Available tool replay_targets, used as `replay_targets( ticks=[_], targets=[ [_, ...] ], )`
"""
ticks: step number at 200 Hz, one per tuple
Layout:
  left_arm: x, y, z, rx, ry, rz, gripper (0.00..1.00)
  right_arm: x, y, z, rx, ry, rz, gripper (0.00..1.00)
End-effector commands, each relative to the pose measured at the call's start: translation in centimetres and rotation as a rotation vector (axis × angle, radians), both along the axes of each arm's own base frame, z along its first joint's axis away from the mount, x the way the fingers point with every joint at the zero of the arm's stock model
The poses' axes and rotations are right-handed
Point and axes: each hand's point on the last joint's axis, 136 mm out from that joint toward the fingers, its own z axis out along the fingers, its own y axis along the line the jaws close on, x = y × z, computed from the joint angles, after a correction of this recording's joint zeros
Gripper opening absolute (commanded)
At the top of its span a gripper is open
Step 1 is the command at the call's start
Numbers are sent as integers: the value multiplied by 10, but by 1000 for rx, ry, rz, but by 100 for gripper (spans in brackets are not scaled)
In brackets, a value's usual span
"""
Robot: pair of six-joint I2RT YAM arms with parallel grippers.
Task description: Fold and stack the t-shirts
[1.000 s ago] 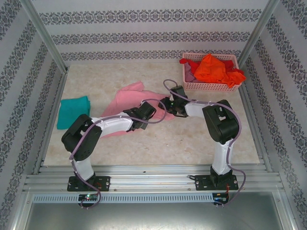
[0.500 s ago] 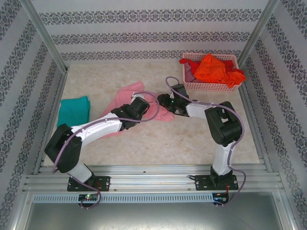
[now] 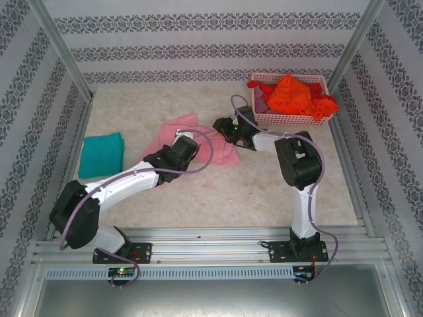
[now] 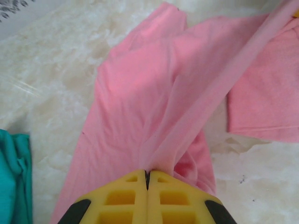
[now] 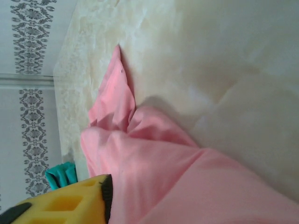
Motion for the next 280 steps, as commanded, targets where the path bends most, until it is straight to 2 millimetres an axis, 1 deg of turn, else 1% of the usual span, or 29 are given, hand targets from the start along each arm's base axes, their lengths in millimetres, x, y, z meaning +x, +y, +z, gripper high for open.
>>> replay_targets(
  ticks=[1, 11, 24, 35, 51, 62, 83, 103, 119, 125, 142, 157, 173, 188, 212, 221, 230, 244, 247, 268, 280],
  targets=[
    [2, 25, 25, 37, -74, 47, 0, 18, -1, 13, 63, -7, -25, 28],
    [1, 32, 28, 46, -85, 63, 0, 22, -5, 20, 57, -24, -40, 17],
    [1, 42, 33, 50, -100, 81, 0, 27, -11, 38, 39, -70, -60, 0],
    [3, 49, 38, 52, -116, 93, 0, 30, -16, 57, 22, -124, -68, 0],
    [10, 59, 53, 49, -156, 109, 0, 34, -25, 92, -5, -219, -89, 0],
    [15, 67, 68, 50, -192, 120, 0, 34, -31, 119, -27, -294, -100, 0],
    [28, 82, 107, 60, -278, 132, 0, 26, -38, 178, -64, -450, -99, 0],
    [37, 90, 151, 71, -369, 127, 0, 8, -42, 233, -98, -598, -92, 0],
    [40, 93, 183, 89, -435, 110, 0, -13, -42, 272, -137, -713, -85, 0],
    [40, 94, 193, 97, -455, 104, 0, -24, -43, 288, -158, -760, -85, 0],
    [37, 94, 220, 109, -509, 82, 0, -54, -45, 321, -247, -893, -98, 0],
    [30, 94, 241, 102, -551, 64, 0, -82, -48, 342, -331, -991, -120, 0],
    [21, 96, 256, 78, -589, 53, 0, -107, -55, 355, -388, -1058, -142, 0],
    [14, 97, 264, 56, -603, 45, 0, -126, -60, 362, -408, -1100, -151, 0],
    [7, 97, 269, 38, -602, 31, 0, -152, -65, 371, -421, -1158, -137, 0],
    [5, 96, 268, 28, -597, 20, 0, -159, -68, 373, -423, -1168, -137, 0],
    [3, 94, 269, 14, -594, 11, 0, -164, -71, 370, -427, -1161, -134, 0],
    [1, 91, 265, -2, -572, -14, 0, -169, -75, 366, -431, -1148, -138, 0],
    [1, 89, 264, -6, -566, -21, 0, -170, -77, 362, -435, -1139, -138, 0],
    [-1, 85, 249, -7, -508, -51, 0, -178, -82, 352, -431, -1106, -142, 0],
    [-1, 84, 238, -3, -476, -54, 0, -182, -84, 345, -423, -1090, -142, 0]
  ],
)
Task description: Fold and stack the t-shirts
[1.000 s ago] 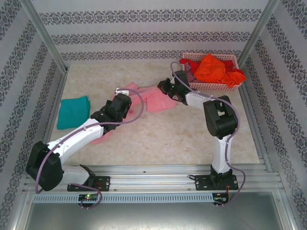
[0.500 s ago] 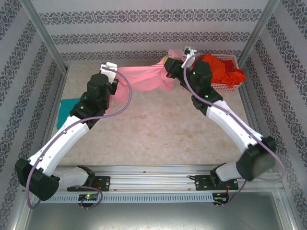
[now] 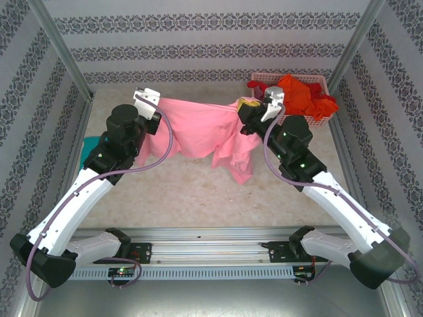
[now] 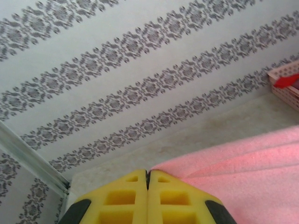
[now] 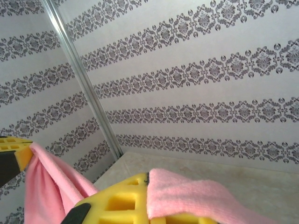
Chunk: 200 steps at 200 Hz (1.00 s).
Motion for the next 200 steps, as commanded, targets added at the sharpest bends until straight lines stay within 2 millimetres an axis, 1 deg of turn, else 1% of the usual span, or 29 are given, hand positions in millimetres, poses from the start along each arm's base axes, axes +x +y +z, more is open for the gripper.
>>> replay_targets(
  ticks=[1, 20, 48, 65, 82, 100, 120, 142, 160, 166, 170, 179, 183, 191, 200],
  targets=[
    [-9, 29, -1, 3, 34, 109, 0, -4, -28, 4, 18, -15, -116, 0],
    [-14, 29, -20, -10, 81, 107, 0, -13, -27, -7, -6, 1, -108, 0],
    [-33, 25, -41, -68, 140, 52, 0, -25, -38, -26, -51, 33, -133, 0],
    [-41, 25, -51, -77, 180, 38, 0, -30, -45, -32, -64, 44, -151, 0],
    [-42, 24, -55, -67, 202, 30, 0, -33, -47, -31, -70, 41, -153, 0],
    [-33, 22, -61, -36, 214, 35, 0, -27, -47, -32, -95, 42, -171, 0],
    [-12, 19, -76, 13, 248, 55, 0, -12, -45, -41, -130, 70, -185, 0],
    [13, 18, -97, 25, 274, 69, 0, 14, -45, -65, -147, 150, -208, 0],
    [28, -1, -111, -21, 300, 4, 0, 32, -45, -87, -123, 228, -197, 0],
    [31, -11, -113, -54, 298, -38, 8, 37, -44, -93, -114, 248, -189, 0],
    [33, -19, -115, -79, 293, -68, 16, 39, -44, -96, -109, 259, -189, 0],
    [34, -37, -120, -138, 279, -131, 40, 43, -43, -103, -105, 276, -188, 0],
    [33, -46, -124, -155, 280, -159, 48, 44, -43, -105, -105, 281, -188, 0],
    [30, -66, -132, -166, 281, -220, 59, 47, -43, -109, -106, 291, -197, 0],
    [23, -91, -144, -130, 291, -279, 68, 50, -46, -113, -105, 302, -211, 0]
  ],
)
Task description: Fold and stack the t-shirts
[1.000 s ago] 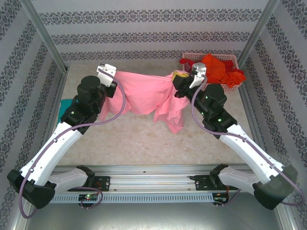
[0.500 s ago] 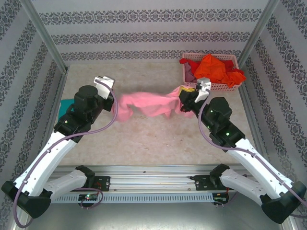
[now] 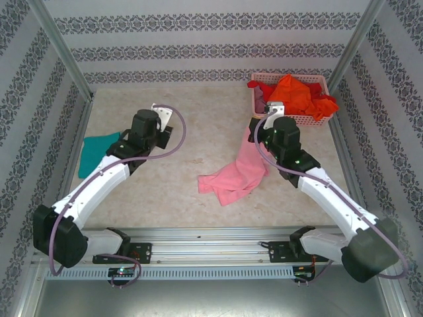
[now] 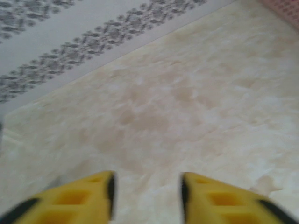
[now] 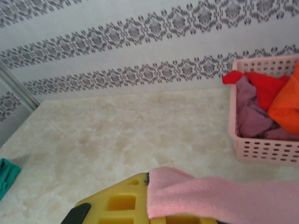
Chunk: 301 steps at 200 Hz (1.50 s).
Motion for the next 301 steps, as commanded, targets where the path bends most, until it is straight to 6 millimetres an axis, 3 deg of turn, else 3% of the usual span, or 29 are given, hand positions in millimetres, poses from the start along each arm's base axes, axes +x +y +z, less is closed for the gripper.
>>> replay_targets(
  ticks=[1, 18, 47, 86, 107, 131, 158, 235, 259, 276, 301],
  targets=[
    [-5, -68, 1, -112, -67, -192, 68, 6, 2, 17, 65, -31, -1, 0],
    [-24, -117, -26, -9, -62, -318, 73, 13, -9, 7, 75, 2, -52, 0],
    [-57, -173, -76, 98, -13, -469, 68, 22, -28, -5, 107, 41, -103, 0],
    [-108, -235, -128, 167, 125, -751, 67, 26, -50, -22, 153, 90, -146, 0],
    [-134, -253, -148, 176, 212, -867, 64, 25, -59, -28, 167, 103, -166, 0],
    [-160, -258, -168, 179, 302, -936, 52, 22, -67, -34, 176, 114, -183, 0],
    [-172, -250, -187, 213, 382, -940, 42, 19, -70, -38, 190, 122, -189, 0],
    [-154, -224, -231, 320, 464, -827, 36, 17, -70, -42, 201, 129, -183, 0],
    [-151, -221, -238, 326, 487, -815, 22, 17, -70, -42, 201, 132, -185, 0],
    [-151, -220, -240, 330, 494, -814, 0, 17, -72, -41, 201, 129, -190, 0],
    [-148, -220, -225, 319, 453, -805, 0, 15, -77, -32, 204, 104, -206, 0]
  ],
)
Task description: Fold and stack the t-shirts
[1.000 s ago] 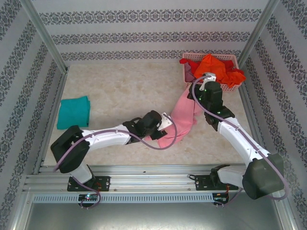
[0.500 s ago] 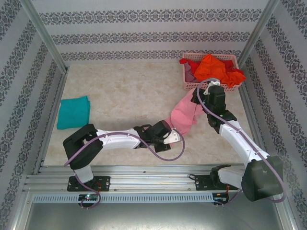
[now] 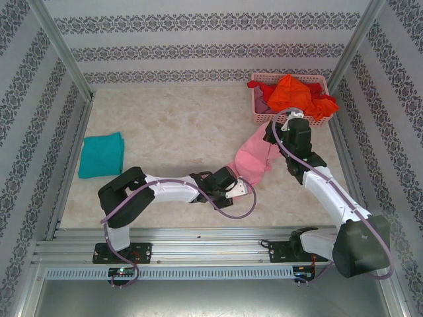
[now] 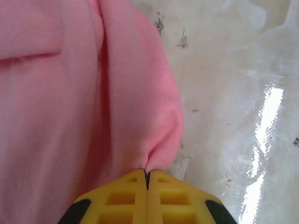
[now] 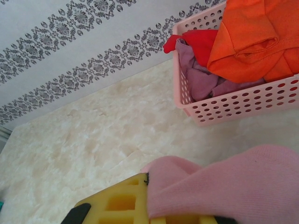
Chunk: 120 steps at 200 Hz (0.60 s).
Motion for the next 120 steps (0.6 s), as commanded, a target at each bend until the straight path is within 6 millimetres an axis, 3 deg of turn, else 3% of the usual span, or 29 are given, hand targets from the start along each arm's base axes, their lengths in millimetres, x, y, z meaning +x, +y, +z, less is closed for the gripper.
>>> replay_targets(
  ticks=[1, 27, 51, 90, 120],
  targets=[
    [1, 17, 0, 53, -2, 29, 0, -3, -7, 19, 12, -61, -23, 0],
    [17, 23, 44, -26, -115, 72, 0, -8, -16, 40, 8, -119, -52, 0],
    [39, 39, 98, -97, -254, 147, 0, -16, -24, 75, 16, -219, -78, 0],
    [80, 88, 194, -193, -516, 320, 0, -37, -30, 151, -13, -412, -77, 0],
    [95, 132, 269, -354, -666, 430, 0, -55, -32, 193, -52, -524, -69, 0]
  ],
)
